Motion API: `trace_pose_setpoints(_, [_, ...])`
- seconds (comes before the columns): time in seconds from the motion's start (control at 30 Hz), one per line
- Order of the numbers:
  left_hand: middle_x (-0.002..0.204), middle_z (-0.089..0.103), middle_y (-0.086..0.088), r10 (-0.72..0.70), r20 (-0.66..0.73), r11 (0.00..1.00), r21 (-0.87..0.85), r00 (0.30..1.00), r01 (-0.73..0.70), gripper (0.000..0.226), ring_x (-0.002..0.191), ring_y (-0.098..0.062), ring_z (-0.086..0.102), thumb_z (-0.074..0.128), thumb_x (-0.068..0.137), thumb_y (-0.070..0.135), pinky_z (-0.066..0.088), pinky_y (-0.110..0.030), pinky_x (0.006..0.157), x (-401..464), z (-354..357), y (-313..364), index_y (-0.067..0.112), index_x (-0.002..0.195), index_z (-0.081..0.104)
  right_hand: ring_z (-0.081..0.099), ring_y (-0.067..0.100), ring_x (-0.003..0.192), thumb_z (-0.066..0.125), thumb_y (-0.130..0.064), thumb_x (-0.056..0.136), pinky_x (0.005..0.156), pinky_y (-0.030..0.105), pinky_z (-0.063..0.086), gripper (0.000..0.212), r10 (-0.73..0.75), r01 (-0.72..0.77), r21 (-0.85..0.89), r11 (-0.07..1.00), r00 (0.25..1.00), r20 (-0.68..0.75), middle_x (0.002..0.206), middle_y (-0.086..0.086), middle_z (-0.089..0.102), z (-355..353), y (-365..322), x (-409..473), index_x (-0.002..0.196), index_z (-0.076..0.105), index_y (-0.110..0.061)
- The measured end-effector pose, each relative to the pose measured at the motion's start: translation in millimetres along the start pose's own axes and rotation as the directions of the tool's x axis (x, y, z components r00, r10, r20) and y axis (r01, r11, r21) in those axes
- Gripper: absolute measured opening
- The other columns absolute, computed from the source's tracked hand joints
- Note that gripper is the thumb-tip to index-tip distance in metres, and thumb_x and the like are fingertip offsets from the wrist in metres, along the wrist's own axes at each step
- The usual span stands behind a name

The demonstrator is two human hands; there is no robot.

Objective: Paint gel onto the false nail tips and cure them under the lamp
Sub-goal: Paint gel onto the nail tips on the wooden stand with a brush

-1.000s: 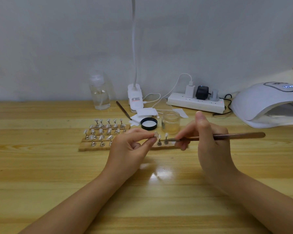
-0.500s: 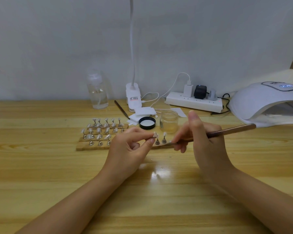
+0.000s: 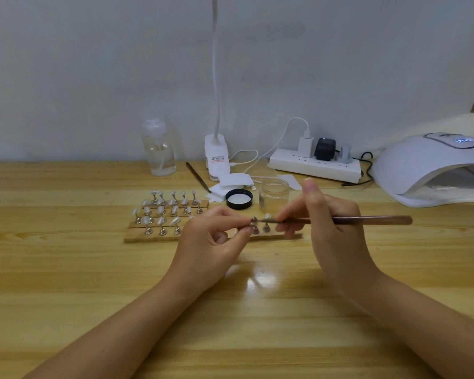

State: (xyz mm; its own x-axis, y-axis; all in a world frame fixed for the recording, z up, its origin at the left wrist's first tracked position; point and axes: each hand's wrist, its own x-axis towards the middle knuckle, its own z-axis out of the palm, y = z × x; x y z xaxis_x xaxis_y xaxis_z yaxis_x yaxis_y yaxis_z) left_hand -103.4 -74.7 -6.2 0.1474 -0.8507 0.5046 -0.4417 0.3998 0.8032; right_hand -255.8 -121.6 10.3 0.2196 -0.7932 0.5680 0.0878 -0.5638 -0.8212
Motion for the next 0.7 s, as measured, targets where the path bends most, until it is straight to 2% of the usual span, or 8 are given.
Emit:
trace_pose_setpoints(0.1, [0.071, 0.062, 0.019, -0.001, -0.007, 1.000, 0.003, 1.000, 0.001, 0.028, 0.035, -0.005, 0.029, 0.066, 0.078, 0.001, 0.026, -0.013, 0.042, -0.1, 0.5, -0.3, 0.029, 0.081, 0.068, 0.056, 0.011, 0.044, 0.037, -0.047, 0.085, 0.047, 0.019, 0.046, 0.052, -0.016, 0.017, 0.019, 1.000, 0.999, -0.041, 0.049, 0.003, 0.061, -0.8, -1.4, -0.3, 0.055, 0.065, -0.016])
trace_pose_setpoints(0.2, [0.072, 0.061, 0.026, 0.011, -0.014, 1.000, 0.018, 1.000, -0.011, 0.029, 0.036, -0.006, 0.029, 0.067, 0.078, 0.003, 0.027, -0.016, 0.043, 0.5, 0.4, -1.5, 0.032, 0.080, 0.067, 0.059, 0.009, 0.049, 0.041, -0.041, 0.089, 0.051, 0.016, 0.046, 0.045, -0.024, 0.024, 0.011, 1.000, 0.999, -0.031, 0.055, 0.002, 0.065, 0.3, -1.2, 0.7, 0.062, 0.067, -0.017])
trace_pose_setpoints(0.33, [0.072, 0.063, 0.023, 0.032, -0.020, 0.999, 0.024, 0.999, -0.032, 0.028, 0.035, -0.005, 0.029, 0.068, 0.077, 0.005, 0.026, -0.014, 0.043, 0.8, 0.5, -2.9, 0.033, 0.080, 0.067, 0.057, 0.012, 0.044, 0.040, -0.045, 0.087, 0.047, 0.018, 0.046, 0.051, -0.002, 0.003, 0.031, 1.000, 0.999, -0.033, 0.048, 0.004, 0.062, 0.2, -1.9, -0.4, 0.054, 0.066, -0.015])
trace_pose_setpoints(0.47, [0.075, 0.067, 0.017, 0.028, -0.022, 0.999, 0.018, 0.999, -0.028, 0.023, 0.040, -0.003, 0.034, 0.069, 0.077, 0.007, 0.027, -0.010, 0.042, 1.4, -0.2, -3.9, 0.028, 0.083, 0.070, 0.061, 0.009, 0.050, 0.040, -0.033, 0.092, 0.051, 0.014, 0.046, 0.044, -0.009, 0.010, 0.027, 1.000, 1.000, -0.028, 0.056, 0.003, 0.066, 0.5, -0.8, -0.4, 0.063, 0.067, -0.015])
trace_pose_setpoints(0.53, [0.074, 0.068, 0.017, 0.024, -0.028, 1.000, 0.018, 0.999, -0.024, 0.026, 0.045, -0.011, 0.046, 0.069, 0.076, 0.007, 0.034, -0.021, 0.040, 1.6, -0.1, -4.0, 0.032, 0.082, 0.069, 0.060, 0.010, 0.047, 0.037, -0.033, 0.091, 0.049, 0.016, 0.047, 0.048, 0.015, -0.014, 0.029, 0.999, 1.000, -0.028, 0.052, 0.003, 0.064, 0.7, -0.9, -1.1, 0.059, 0.067, -0.014])
trace_pose_setpoints(0.6, [0.079, 0.069, 0.019, 0.008, -0.035, 1.000, 0.005, 0.999, -0.008, 0.026, 0.061, -0.022, 0.059, 0.070, 0.076, 0.008, 0.045, -0.042, 0.048, 2.3, 0.2, -3.7, 0.034, 0.081, 0.069, 0.058, 0.011, 0.044, 0.038, -0.035, 0.091, 0.047, 0.017, 0.046, 0.049, 0.014, -0.011, 0.050, 0.999, 0.999, -0.047, 0.048, 0.002, 0.062, 0.1, -1.7, -1.4, 0.055, 0.066, -0.015])
trace_pose_setpoints(0.7, [0.081, 0.070, 0.016, -0.005, -0.037, 1.000, -0.022, 0.999, 0.005, 0.022, 0.070, -0.019, 0.064, 0.070, 0.076, 0.008, 0.047, -0.053, 0.056, 1.8, 0.7, -4.6, 0.029, 0.083, 0.071, 0.059, 0.009, 0.049, 0.041, -0.038, 0.091, 0.051, 0.015, 0.046, 0.044, -0.017, 0.019, 0.035, 0.999, 0.999, -0.049, 0.057, 0.002, 0.066, 0.7, -2.5, -0.9, 0.064, 0.067, -0.017])
